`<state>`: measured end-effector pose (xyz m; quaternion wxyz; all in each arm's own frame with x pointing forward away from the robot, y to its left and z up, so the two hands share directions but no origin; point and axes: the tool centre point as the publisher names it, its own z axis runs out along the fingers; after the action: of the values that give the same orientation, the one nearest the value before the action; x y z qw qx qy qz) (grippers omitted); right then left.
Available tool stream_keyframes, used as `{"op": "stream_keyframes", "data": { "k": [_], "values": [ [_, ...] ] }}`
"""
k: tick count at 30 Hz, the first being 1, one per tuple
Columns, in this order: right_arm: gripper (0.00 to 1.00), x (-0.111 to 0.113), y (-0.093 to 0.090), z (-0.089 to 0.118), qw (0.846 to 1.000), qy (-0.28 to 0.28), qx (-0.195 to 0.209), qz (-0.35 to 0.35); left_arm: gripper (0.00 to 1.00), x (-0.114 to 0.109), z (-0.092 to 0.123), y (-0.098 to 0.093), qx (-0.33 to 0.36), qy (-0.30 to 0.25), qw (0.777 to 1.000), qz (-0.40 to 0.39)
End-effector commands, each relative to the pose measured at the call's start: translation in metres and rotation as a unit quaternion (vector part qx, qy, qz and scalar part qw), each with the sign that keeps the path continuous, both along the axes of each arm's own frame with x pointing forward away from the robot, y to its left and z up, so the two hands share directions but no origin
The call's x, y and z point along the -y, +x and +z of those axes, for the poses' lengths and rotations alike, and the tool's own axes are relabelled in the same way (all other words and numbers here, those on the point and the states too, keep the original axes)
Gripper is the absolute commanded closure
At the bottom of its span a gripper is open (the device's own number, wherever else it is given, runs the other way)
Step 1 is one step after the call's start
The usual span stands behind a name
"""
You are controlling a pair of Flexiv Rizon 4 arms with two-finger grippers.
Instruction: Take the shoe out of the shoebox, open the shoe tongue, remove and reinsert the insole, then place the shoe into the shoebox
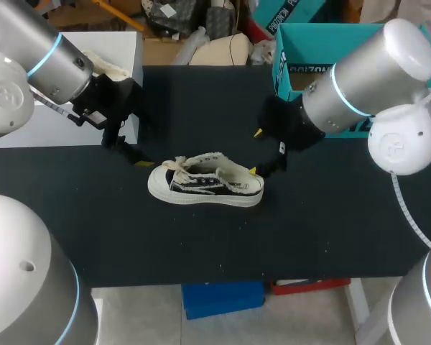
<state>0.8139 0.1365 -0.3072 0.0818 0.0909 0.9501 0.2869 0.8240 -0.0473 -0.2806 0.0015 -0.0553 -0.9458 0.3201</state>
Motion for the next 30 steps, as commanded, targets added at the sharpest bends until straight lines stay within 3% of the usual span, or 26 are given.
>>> {"op": "stream_keyframes", "data": {
  "k": [1,5,15,30],
  "values": [
    [0.0,0.014,-0.008,-0.019,0.974,0.216,0.061,0.005,0.0,0.001,-0.002,0.0,0.002,0.0,1.0,0.0],
    [0.0,0.014,-0.007,-0.03,0.965,0.252,0.079,0.005,0.0,0.001,-0.002,0.0,0.002,0.0,1.0,0.0],
    [0.0,0.013,0.004,-0.058,0.952,0.297,0.077,0.01,0.0,0.001,-0.002,0.0,0.002,0.0,1.0,0.0],
    [0.0,0.007,0.015,-0.08,0.953,0.295,0.061,0.027,0.0,0.001,-0.002,0.0,0.002,0.0,1.0,0.0]
  ]
}}
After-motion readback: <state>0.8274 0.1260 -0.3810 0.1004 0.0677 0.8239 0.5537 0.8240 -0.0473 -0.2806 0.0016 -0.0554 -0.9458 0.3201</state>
